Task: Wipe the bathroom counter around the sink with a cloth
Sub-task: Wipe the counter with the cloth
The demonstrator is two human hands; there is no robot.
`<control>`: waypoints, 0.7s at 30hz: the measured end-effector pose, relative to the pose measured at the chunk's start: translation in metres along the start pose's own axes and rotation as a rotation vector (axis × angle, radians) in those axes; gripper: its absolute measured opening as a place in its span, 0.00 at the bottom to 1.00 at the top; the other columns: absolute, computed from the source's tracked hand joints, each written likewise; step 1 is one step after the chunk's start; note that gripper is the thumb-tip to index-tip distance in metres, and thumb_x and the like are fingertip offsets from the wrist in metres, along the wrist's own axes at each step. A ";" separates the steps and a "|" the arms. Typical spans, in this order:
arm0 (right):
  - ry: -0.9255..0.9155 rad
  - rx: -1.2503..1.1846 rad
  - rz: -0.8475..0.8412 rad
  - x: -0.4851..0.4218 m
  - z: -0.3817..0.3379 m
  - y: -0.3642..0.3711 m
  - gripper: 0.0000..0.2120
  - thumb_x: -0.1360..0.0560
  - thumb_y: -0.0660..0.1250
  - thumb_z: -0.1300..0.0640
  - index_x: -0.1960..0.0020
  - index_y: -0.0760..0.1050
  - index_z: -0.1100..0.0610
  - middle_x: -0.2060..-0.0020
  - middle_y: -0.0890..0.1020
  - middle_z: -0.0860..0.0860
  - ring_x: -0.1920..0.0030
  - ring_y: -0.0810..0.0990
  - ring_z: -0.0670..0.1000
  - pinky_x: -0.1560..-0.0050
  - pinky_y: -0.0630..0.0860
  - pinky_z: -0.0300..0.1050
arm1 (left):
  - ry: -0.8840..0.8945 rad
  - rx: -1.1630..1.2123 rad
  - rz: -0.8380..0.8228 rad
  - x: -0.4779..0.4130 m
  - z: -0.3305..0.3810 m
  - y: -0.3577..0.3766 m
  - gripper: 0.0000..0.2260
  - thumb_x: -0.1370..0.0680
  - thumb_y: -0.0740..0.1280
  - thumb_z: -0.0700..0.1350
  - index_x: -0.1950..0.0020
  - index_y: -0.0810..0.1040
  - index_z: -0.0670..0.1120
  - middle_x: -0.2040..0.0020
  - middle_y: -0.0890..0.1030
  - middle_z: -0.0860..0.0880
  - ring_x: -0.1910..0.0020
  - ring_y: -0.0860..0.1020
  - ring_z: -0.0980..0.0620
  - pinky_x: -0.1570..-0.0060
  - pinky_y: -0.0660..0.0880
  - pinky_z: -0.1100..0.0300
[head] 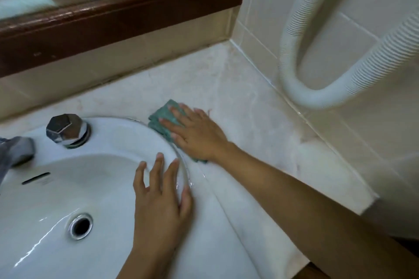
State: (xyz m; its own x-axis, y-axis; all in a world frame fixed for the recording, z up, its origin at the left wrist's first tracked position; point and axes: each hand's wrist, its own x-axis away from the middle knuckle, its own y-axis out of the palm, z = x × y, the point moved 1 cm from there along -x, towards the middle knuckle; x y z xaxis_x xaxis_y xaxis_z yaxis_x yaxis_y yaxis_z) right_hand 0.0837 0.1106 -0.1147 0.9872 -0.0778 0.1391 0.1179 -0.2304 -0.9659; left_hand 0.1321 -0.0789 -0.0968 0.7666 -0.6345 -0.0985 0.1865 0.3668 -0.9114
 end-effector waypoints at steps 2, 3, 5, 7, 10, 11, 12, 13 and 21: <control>0.043 0.002 0.033 0.047 -0.008 0.010 0.24 0.18 0.47 0.46 0.22 0.50 0.43 0.21 0.49 0.48 0.22 0.45 0.50 0.26 0.44 0.51 | -0.033 0.012 -0.029 0.001 -0.001 0.000 0.24 0.24 0.59 0.53 0.29 0.70 0.45 0.25 0.65 0.41 0.25 0.48 0.44 0.28 0.58 0.43; 0.074 0.000 0.043 0.074 -0.011 0.015 0.25 0.18 0.46 0.45 0.22 0.50 0.43 0.22 0.49 0.47 0.22 0.45 0.50 0.25 0.45 0.51 | -0.047 0.017 -0.042 0.002 -0.001 0.000 0.25 0.24 0.57 0.54 0.29 0.69 0.46 0.25 0.64 0.42 0.25 0.48 0.43 0.27 0.57 0.44; 0.178 0.002 0.069 0.136 -0.013 0.026 0.25 0.19 0.46 0.45 0.23 0.52 0.42 0.22 0.51 0.47 0.22 0.47 0.50 0.25 0.48 0.52 | -0.073 0.039 -0.065 0.004 -0.002 -0.001 0.27 0.24 0.55 0.57 0.27 0.67 0.48 0.23 0.62 0.45 0.24 0.47 0.43 0.27 0.57 0.46; 0.334 -0.007 0.101 0.194 0.000 0.031 0.25 0.19 0.45 0.44 0.23 0.51 0.41 0.22 0.50 0.45 0.22 0.48 0.48 0.26 0.50 0.52 | -0.087 0.066 -0.075 0.005 -0.002 -0.001 0.28 0.24 0.54 0.58 0.26 0.66 0.50 0.22 0.60 0.48 0.23 0.47 0.44 0.27 0.59 0.46; 0.577 -0.003 0.122 0.239 0.055 0.023 0.26 0.20 0.40 0.43 0.22 0.48 0.42 0.22 0.48 0.47 0.22 0.48 0.50 0.25 0.52 0.55 | -0.097 0.102 -0.078 0.007 -0.001 -0.001 0.26 0.23 0.57 0.57 0.26 0.64 0.52 0.21 0.58 0.51 0.23 0.46 0.47 0.31 0.67 0.45; 0.661 0.024 0.116 0.238 0.076 0.018 0.27 0.21 0.38 0.43 0.22 0.48 0.44 0.22 0.48 0.49 0.22 0.49 0.51 0.26 0.54 0.56 | -0.106 0.110 -0.081 0.007 -0.001 -0.002 0.26 0.22 0.58 0.56 0.25 0.64 0.52 0.21 0.57 0.52 0.23 0.45 0.48 0.33 0.68 0.46; 0.737 0.048 0.127 0.230 0.095 0.014 0.29 0.22 0.37 0.43 0.22 0.49 0.47 0.22 0.50 0.51 0.23 0.50 0.54 0.26 0.55 0.57 | -0.114 0.111 -0.081 0.007 0.000 -0.002 0.25 0.22 0.59 0.56 0.25 0.63 0.52 0.21 0.57 0.52 0.23 0.45 0.48 0.34 0.69 0.47; 0.806 0.048 0.145 0.215 0.108 0.009 0.29 0.22 0.37 0.44 0.22 0.51 0.49 0.22 0.52 0.54 0.23 0.52 0.56 0.27 0.56 0.58 | -0.119 0.106 -0.079 0.007 0.001 -0.002 0.25 0.22 0.59 0.55 0.25 0.63 0.52 0.21 0.57 0.52 0.23 0.45 0.48 0.35 0.68 0.48; 0.538 -0.096 0.294 0.144 -0.059 0.042 0.27 0.21 0.51 0.47 0.23 0.57 0.51 0.23 0.58 0.56 0.23 0.53 0.57 0.27 0.56 0.55 | -0.106 0.109 -0.064 0.008 0.001 -0.003 0.25 0.22 0.57 0.57 0.26 0.64 0.52 0.22 0.58 0.52 0.23 0.46 0.49 0.35 0.68 0.44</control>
State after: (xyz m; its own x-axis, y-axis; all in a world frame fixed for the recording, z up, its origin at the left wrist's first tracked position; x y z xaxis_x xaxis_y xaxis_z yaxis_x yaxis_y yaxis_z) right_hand 0.2245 0.0328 -0.1226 0.7819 -0.6232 -0.0149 -0.1851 -0.2093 -0.9602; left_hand 0.1381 -0.0844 -0.0946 0.8104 -0.5859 0.0063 0.2985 0.4036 -0.8649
